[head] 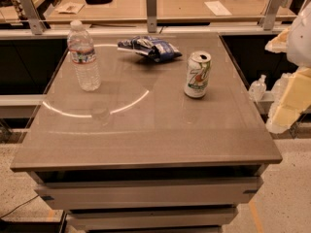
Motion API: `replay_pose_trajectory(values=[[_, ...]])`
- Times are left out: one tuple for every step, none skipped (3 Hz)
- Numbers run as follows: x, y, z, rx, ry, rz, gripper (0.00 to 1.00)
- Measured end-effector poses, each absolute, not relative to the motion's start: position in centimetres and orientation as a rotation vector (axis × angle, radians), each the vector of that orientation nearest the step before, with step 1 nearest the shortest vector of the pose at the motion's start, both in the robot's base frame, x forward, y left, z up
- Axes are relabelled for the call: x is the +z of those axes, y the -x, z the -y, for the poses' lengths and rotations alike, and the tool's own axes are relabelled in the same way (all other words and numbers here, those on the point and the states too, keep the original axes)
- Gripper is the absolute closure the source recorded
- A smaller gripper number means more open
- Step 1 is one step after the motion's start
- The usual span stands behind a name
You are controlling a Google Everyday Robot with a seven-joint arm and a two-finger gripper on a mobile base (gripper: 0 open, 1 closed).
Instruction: Knock water bottle over
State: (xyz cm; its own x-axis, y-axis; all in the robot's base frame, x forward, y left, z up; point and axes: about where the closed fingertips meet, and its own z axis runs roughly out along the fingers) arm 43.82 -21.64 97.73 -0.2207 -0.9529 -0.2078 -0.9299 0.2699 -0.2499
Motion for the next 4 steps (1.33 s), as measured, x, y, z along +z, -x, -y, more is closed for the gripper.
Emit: replay_pose_trajectory(values=[[97.7, -43.8, 21.6, -0.102, 1.722, -2.229, 0.00], [98.3, -43.8, 21.1, -0.069, 1.704, -2.219, 0.00], [99.1, -43.8, 19.0, 0.024, 1.686, -2.176, 0.00], [99.8, -43.7, 15.8, 0.143, 1.638, -2.115, 0.00]])
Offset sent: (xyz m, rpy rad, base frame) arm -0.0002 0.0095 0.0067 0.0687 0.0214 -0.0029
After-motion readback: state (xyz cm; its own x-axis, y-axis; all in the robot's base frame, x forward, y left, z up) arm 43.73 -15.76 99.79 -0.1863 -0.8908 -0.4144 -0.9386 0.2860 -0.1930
